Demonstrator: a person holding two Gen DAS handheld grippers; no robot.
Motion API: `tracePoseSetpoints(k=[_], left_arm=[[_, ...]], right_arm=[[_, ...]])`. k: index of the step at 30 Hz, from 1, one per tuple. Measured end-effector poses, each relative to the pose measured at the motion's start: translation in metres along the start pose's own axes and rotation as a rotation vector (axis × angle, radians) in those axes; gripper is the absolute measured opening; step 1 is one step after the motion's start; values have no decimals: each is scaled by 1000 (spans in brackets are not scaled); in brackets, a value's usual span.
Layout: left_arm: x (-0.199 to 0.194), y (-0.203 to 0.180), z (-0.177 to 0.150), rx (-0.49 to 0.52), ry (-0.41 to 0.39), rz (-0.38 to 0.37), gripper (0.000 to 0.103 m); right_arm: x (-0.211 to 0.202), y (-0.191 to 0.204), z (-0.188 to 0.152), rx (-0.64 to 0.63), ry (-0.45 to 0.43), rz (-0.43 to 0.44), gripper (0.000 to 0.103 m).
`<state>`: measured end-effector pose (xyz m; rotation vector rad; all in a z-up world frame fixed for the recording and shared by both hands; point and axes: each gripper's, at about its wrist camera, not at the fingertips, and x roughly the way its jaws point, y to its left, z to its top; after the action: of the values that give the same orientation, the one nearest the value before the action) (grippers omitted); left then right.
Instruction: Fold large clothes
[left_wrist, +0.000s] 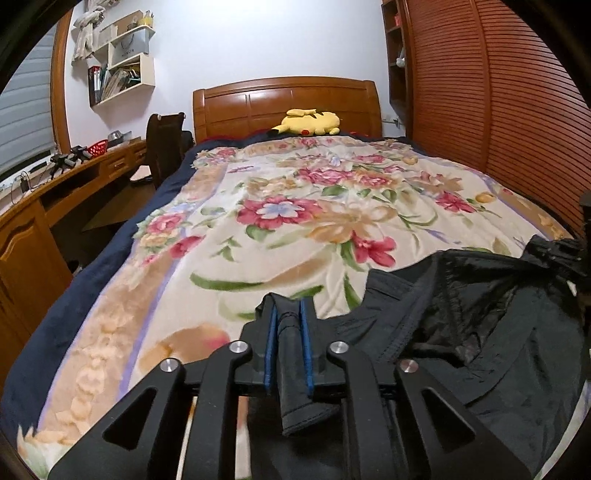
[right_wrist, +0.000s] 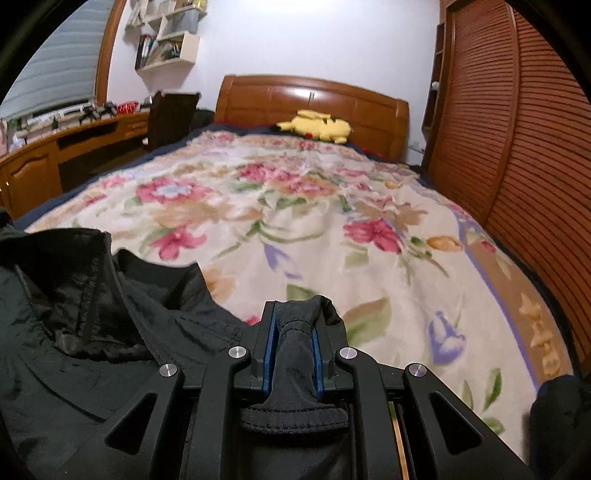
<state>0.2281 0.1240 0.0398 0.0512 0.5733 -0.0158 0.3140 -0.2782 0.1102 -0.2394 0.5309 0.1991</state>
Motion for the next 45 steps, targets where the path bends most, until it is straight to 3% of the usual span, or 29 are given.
tracePoseSetpoints(k=[2, 4, 6, 7, 8, 10, 16, 21, 30, 38, 39, 40, 42, 43, 44, 45], left_arm=[[-6, -3, -5, 9, -9, -3, 46], [-17, -7, -12, 13, -27, -15, 59], [-26, -12, -19, 2, -26, -49, 78], [-30, -14, -21, -4, -28, -64, 84], [-37, -17, -26, -12, -27, -87, 84], [-48, -24, -35, -22, -26, -106, 84], [-68, -42, -68, -31, -8, -119, 84], [-69, -45, -86, -29, 12, -145, 85], [-59, -40, -100, -15, 39, -134, 87], [-56, -33, -102, -31, 57, -154, 87], [-56, -33, -101, -31, 58, -154, 87], [-55, -33, -101, -30, 59, -154, 87], [-55, -34, -100, -27, 58, -153, 87], [-56, -35, -100, -25, 56, -152, 87], [-56, -36, -100, -23, 54, -151, 87], [-56, -36, -100, -22, 53, -150, 87]], right_arm=[[0, -1, -4, 8, 18, -2, 20], [6, -6, 2, 30, 22, 6, 26], [0, -11, 5, 46, 5, -8, 44], [-6, -13, 6, 53, -12, -17, 60], [-12, -15, 7, 64, -29, -13, 70], [-22, -17, 6, 79, -48, 4, 75], [-48, 8, -2, -9, -57, 68, 75], [-57, 41, -9, -115, -5, 167, 75], [-36, 91, 2, -279, 96, 257, 75], [-23, 113, 13, -375, 128, 323, 75], [-22, 115, 14, -385, 128, 324, 75], [-21, 118, 14, -399, 127, 317, 65], [-16, 123, 17, -433, 133, 302, 40], [-13, 125, 20, -444, 132, 297, 20], [-10, 128, 23, -453, 128, 287, 10], [-7, 129, 27, -458, 119, 263, 10]])
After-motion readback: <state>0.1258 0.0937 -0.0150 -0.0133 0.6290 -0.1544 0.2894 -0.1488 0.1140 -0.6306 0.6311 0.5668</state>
